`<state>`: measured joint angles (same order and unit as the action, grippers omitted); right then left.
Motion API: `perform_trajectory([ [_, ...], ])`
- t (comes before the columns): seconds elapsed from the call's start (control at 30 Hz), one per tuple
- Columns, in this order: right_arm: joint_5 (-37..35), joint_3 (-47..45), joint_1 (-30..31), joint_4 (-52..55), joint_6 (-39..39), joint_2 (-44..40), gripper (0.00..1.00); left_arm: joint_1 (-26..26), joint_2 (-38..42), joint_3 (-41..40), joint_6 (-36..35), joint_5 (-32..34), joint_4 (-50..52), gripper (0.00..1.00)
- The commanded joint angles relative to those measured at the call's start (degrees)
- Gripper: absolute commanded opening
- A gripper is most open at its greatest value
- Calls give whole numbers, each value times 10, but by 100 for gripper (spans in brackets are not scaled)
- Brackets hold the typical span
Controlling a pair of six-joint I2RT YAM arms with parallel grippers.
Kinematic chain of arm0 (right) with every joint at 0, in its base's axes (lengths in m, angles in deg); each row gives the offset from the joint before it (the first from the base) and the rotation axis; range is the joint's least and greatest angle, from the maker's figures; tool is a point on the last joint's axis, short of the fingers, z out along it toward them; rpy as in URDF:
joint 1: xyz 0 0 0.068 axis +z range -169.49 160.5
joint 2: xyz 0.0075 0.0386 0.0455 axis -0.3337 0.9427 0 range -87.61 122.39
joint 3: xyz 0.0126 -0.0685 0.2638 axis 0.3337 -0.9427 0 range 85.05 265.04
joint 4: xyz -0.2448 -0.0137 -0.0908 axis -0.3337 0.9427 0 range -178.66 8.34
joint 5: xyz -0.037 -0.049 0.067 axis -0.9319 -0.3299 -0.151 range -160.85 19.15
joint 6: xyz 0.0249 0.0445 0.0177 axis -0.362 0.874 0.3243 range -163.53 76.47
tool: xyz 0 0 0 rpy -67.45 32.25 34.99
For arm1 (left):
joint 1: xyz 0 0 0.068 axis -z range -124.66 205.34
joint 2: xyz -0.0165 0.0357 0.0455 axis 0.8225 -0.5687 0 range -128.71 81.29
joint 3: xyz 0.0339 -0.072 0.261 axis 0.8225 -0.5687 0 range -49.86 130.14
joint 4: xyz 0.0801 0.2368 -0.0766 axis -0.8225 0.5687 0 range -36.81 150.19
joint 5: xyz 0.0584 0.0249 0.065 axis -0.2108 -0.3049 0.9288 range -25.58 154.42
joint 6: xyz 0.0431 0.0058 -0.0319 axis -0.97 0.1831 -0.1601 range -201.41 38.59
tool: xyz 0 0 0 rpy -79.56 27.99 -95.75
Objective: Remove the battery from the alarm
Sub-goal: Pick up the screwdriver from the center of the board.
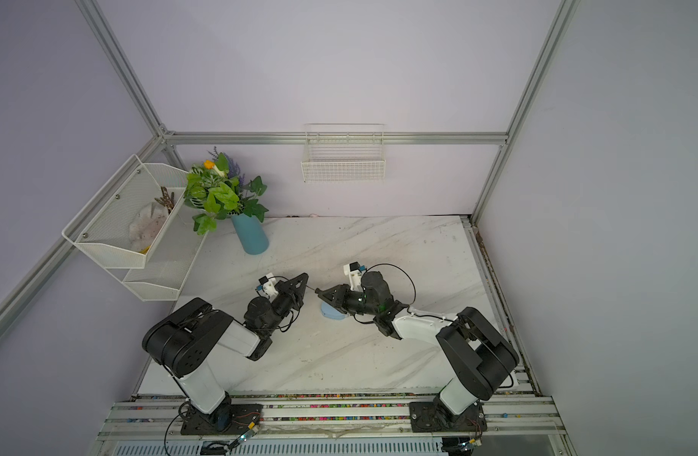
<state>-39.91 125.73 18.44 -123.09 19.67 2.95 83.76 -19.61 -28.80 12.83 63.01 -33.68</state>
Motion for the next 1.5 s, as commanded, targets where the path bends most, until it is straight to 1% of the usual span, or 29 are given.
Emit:
perform_trajectory([
  [0.0,-3,-1,4,-116,17,-8,23,16,-16,-16,-22,-29,8,0],
  [0.1,-4,-8,4,-142,24,-11,32,17,-17,-17,-22,-29,8,0],
  [0.17,-9,-12,4,-157,27,-14,34,18,-17,-17,-22,-28,9,0],
  [0.57,-2,-1,4,-156,29,-1,34,26,-27,-7,-21,-32,9,0],
  [0.7,-1,0,5,-158,30,0,28,29,-32,-4,-20,-31,9,0],
  [0.8,-3,0,4,-154,26,-3,21,30,-33,-4,-21,-32,8,0],
  [0.9,-6,-1,4,-144,19,-8,11,30,-33,-5,-22,-32,9,0],
  [0.97,-16,-4,4,-122,4,-19,2,30,-31,-7,-24,-31,9,0],
  [1.0,-22,-3,4,-104,-7,-34,0,30,-30,-9,-25,-32,9,0],
  [1.03,-29,-1,4,-76,-23,-49,0,30,-29,-10,-27,-31,9,3],
  [1.13,-57,10,3,22,-79,-90,0,30,-23,-6,-34,-41,9,49],
  [1.17,-68,13,0,58,-97,-108,0,30,-17,-4,-39,-45,9,63],
  [1.2,-80,15,-3,87,-112,-124,0,29,-11,-3,-42,-46,9,75],
  [1.23,-95,19,-7,121,-132,-145,0,29,-4,-4,-46,-46,10,85],
  [1.3,-139,27,-12,191,-166,-183,0,26,15,-5,-53,-47,20,100],
  [1.37,-185,39,-18,267,-202,-216,0,23,38,-6,-63,-47,46,100],
  [1.47,-269,88,-31,402,-273,-246,0,17,81,-9,-84,-53,104,100],
])
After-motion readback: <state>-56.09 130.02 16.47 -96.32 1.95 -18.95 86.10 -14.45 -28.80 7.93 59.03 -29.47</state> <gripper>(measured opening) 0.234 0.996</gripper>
